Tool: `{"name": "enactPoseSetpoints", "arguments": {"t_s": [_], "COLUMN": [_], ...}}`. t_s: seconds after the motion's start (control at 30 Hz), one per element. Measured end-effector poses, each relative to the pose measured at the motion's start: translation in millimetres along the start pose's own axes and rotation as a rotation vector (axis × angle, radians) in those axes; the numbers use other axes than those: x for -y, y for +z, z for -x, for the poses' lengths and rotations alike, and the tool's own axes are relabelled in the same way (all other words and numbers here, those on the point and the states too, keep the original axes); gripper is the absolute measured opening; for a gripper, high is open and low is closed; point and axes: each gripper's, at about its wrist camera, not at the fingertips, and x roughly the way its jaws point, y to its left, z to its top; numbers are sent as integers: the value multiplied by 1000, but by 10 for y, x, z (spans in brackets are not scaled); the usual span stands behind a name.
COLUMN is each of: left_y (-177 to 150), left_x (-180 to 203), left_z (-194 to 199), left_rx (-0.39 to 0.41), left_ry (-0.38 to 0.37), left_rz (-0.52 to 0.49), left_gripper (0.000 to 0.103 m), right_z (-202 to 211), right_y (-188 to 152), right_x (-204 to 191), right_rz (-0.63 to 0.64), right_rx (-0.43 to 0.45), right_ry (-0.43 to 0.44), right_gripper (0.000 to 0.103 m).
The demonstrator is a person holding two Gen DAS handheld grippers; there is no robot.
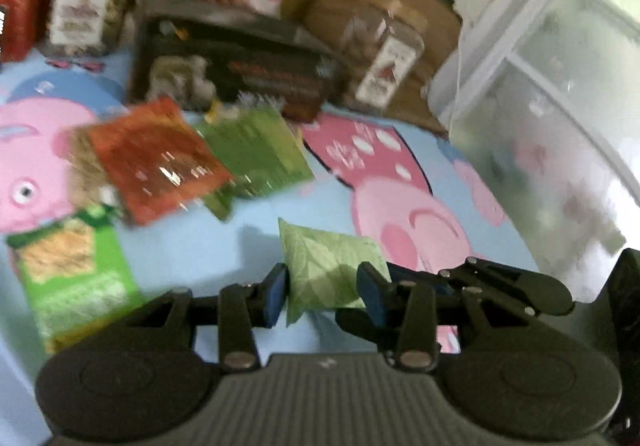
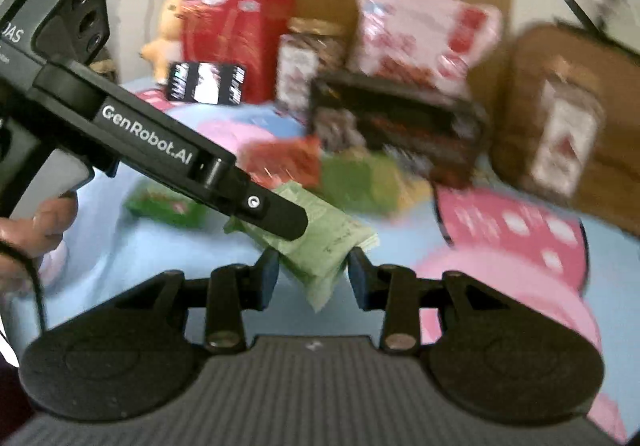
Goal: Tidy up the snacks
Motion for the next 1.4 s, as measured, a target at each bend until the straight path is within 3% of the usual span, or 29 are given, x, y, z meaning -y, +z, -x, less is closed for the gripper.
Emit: {"name": "enactPoseSetpoints", "arguments": {"t_s": [0.13,0.27,0.43,0.7,1.17,1.23,1.3,1.4], "left_y": [-59,-72,-36,-95,-109,-107,-112,-131], "left_x": [51,28,21,177,207,207,188,177], "left_z": [0,77,56,-12,-7,-2,-5,-20], "left_rx": [-2,14,15,24,19,16,5,15], "left_ry": [28,58,65,137,165,162,115,81], "left_rz": [-33,-50,-59,-140,-130,-127,-122,-135], "left_gripper": [44,60,63,63,64,61,53,53], "right_z": [26,27,76,44,-2,-2,-3,-13], "right_y": [-159,-212,-240,-228,-198,-200,-200,-196], "right_x": [43,80,86,37,8,5,9,2], "right_rz": [-20,-47,-71,-73,-82,-80,-80,-76], "right_rx": [4,12,28,29,32,32,32,34], "right_ry": [-14,3,2,-17,-36,-37,-37,-33], "right_gripper": [48,54,54,55,56,56,56,57]}}
